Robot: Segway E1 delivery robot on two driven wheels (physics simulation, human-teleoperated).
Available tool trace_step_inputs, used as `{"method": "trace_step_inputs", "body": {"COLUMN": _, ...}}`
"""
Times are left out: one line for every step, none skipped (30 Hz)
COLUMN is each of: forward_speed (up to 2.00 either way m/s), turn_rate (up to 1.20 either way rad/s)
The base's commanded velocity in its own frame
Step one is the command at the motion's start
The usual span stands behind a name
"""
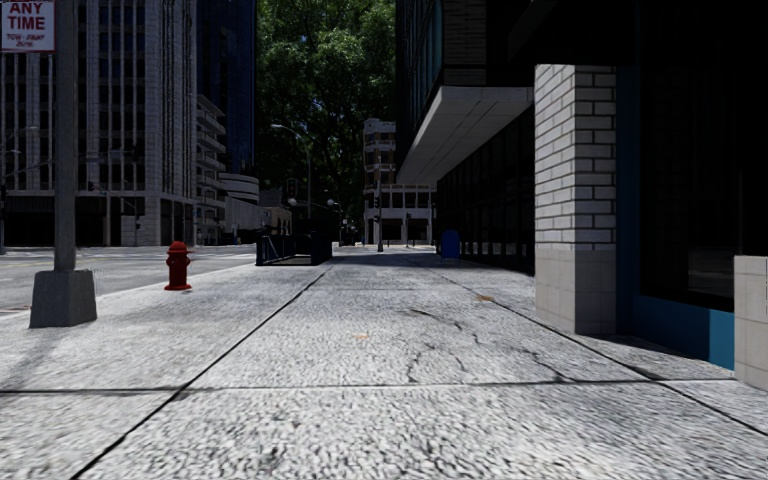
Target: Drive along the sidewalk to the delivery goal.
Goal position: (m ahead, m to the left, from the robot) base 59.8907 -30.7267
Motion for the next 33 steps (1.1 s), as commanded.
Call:
{"method": "trace_step_inputs", "body": {"forward_speed": 2.00, "turn_rate": 0.00}}
{"method": "trace_step_inputs", "body": {"forward_speed": 2.00, "turn_rate": 0.00}}
{"method": "trace_step_inputs", "body": {"forward_speed": 2.00, "turn_rate": 0.00}}
{"method": "trace_step_inputs", "body": {"forward_speed": 2.00, "turn_rate": 0.00}}
{"method": "trace_step_inputs", "body": {"forward_speed": 2.00, "turn_rate": 0.00}}
{"method": "trace_step_inputs", "body": {"forward_speed": 2.00, "turn_rate": 0.00}}
{"method": "trace_step_inputs", "body": {"forward_speed": 2.00, "turn_rate": 0.00}}
{"method": "trace_step_inputs", "body": {"forward_speed": 2.00, "turn_rate": 0.00}}
{"method": "trace_step_inputs", "body": {"forward_speed": 2.00, "turn_rate": 0.00}}
{"method": "trace_step_inputs", "body": {"forward_speed": 2.00, "turn_rate": 0.00}}
{"method": "trace_step_inputs", "body": {"forward_speed": 2.00, "turn_rate": 0.00}}
{"method": "trace_step_inputs", "body": {"forward_speed": 2.00, "turn_rate": 0.00}}
{"method": "trace_step_inputs", "body": {"forward_speed": 2.00, "turn_rate": 0.00}}
{"method": "trace_step_inputs", "body": {"forward_speed": 2.00, "turn_rate": 0.00}}
{"method": "trace_step_inputs", "body": {"forward_speed": 2.00, "turn_rate": 0.00}}
{"method": "trace_step_inputs", "body": {"forward_speed": 2.00, "turn_rate": 0.00}}
{"method": "trace_step_inputs", "body": {"forward_speed": 2.00, "turn_rate": 0.00}}
{"method": "trace_step_inputs", "body": {"forward_speed": 2.00, "turn_rate": 0.00}}
{"method": "trace_step_inputs", "body": {"forward_speed": 2.00, "turn_rate": 0.00}}
{"method": "trace_step_inputs", "body": {"forward_speed": 2.00, "turn_rate": 0.00}}
{"method": "trace_step_inputs", "body": {"forward_speed": 2.00, "turn_rate": 0.00}}
{"method": "trace_step_inputs", "body": {"forward_speed": 2.00, "turn_rate": 0.00}}
{"method": "trace_step_inputs", "body": {"forward_speed": 2.00, "turn_rate": 0.00}}
{"method": "trace_step_inputs", "body": {"forward_speed": 2.00, "turn_rate": 0.00}}
{"method": "trace_step_inputs", "body": {"forward_speed": 2.00, "turn_rate": 0.00}}
{"method": "trace_step_inputs", "body": {"forward_speed": 2.00, "turn_rate": 0.00}}
{"method": "trace_step_inputs", "body": {"forward_speed": 2.00, "turn_rate": 0.00}}
{"method": "trace_step_inputs", "body": {"forward_speed": 2.00, "turn_rate": 0.00}}
{"method": "trace_step_inputs", "body": {"forward_speed": 2.00, "turn_rate": 0.00}}
{"method": "trace_step_inputs", "body": {"forward_speed": 2.00, "turn_rate": 0.00}}
{"method": "trace_step_inputs", "body": {"forward_speed": 2.00, "turn_rate": 0.00}}
{"method": "trace_step_inputs", "body": {"forward_speed": 2.00, "turn_rate": 0.00}}
{"method": "trace_step_inputs", "body": {"forward_speed": 2.00, "turn_rate": 0.00}}
